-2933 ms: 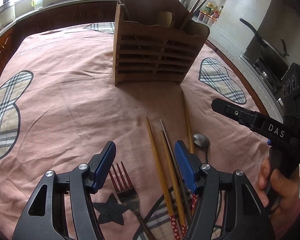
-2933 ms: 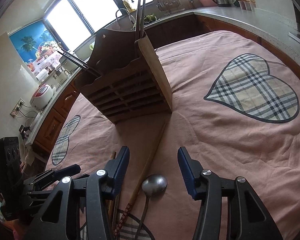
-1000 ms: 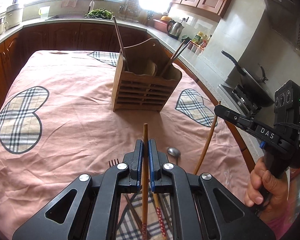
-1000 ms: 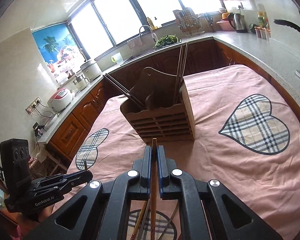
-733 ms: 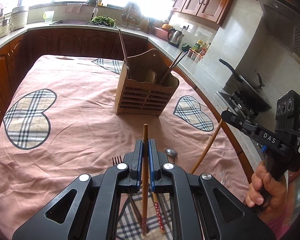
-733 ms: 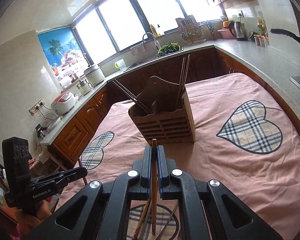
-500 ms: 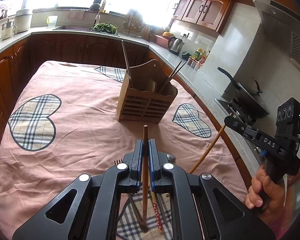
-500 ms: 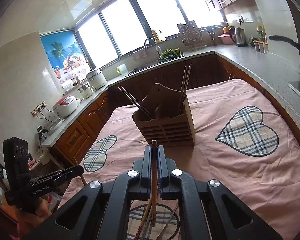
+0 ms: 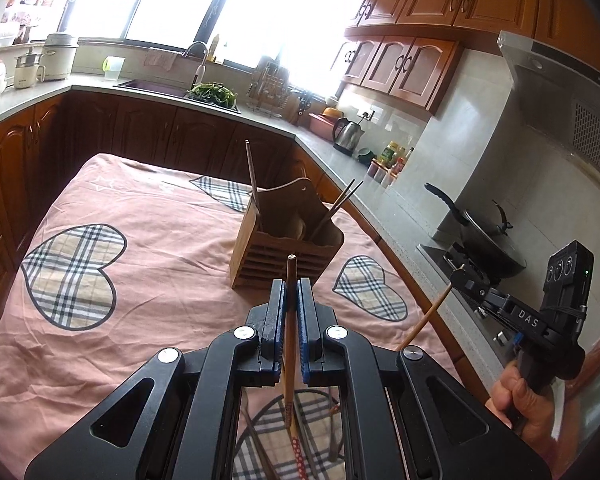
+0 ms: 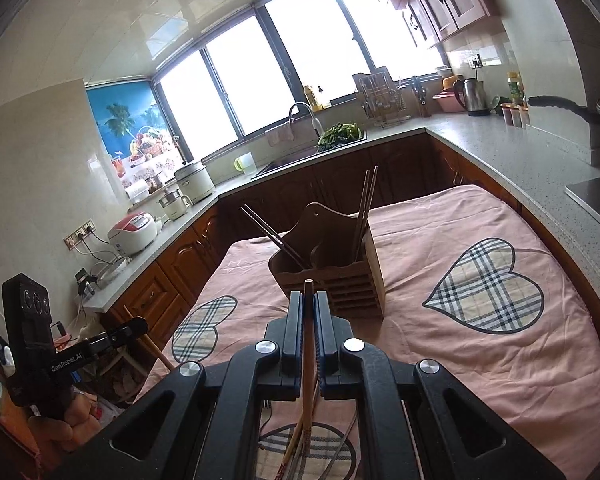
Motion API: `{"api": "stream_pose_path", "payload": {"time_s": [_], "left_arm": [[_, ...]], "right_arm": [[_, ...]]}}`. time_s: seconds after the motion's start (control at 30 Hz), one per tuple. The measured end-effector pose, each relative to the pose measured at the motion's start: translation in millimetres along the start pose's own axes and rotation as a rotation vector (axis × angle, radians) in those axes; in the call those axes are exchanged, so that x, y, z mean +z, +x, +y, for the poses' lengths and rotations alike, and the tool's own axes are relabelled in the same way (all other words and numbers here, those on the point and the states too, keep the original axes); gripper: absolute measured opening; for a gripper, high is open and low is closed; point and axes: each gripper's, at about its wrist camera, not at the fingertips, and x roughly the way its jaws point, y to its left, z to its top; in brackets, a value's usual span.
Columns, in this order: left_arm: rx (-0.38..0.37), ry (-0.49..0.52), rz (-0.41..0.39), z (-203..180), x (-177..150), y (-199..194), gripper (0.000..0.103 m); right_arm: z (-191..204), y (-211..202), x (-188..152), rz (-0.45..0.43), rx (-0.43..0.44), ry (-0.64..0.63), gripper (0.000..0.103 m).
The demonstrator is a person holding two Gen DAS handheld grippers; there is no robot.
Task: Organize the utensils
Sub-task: 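Lift both chopsticks and lower them into the wooden utensil holder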
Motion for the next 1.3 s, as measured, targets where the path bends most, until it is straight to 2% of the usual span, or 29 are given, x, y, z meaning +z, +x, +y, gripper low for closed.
{"api": "stream_pose_path", "payload": {"time_s": [0.77, 1.3], "left_arm": [[-0.015, -0.022, -0.121, 0.9, 50.2, 10.2, 0.005], [-0.007, -0.065, -0.209, 12.1, 107.2, 49.0, 0.005]], "right_arm": [[-7.4, 7.3, 46.1, -0.129, 0.0, 0.008, 0.005], [-28.4, 40.3, 97.3, -0.245, -0.016, 0.055, 0.005]]}}
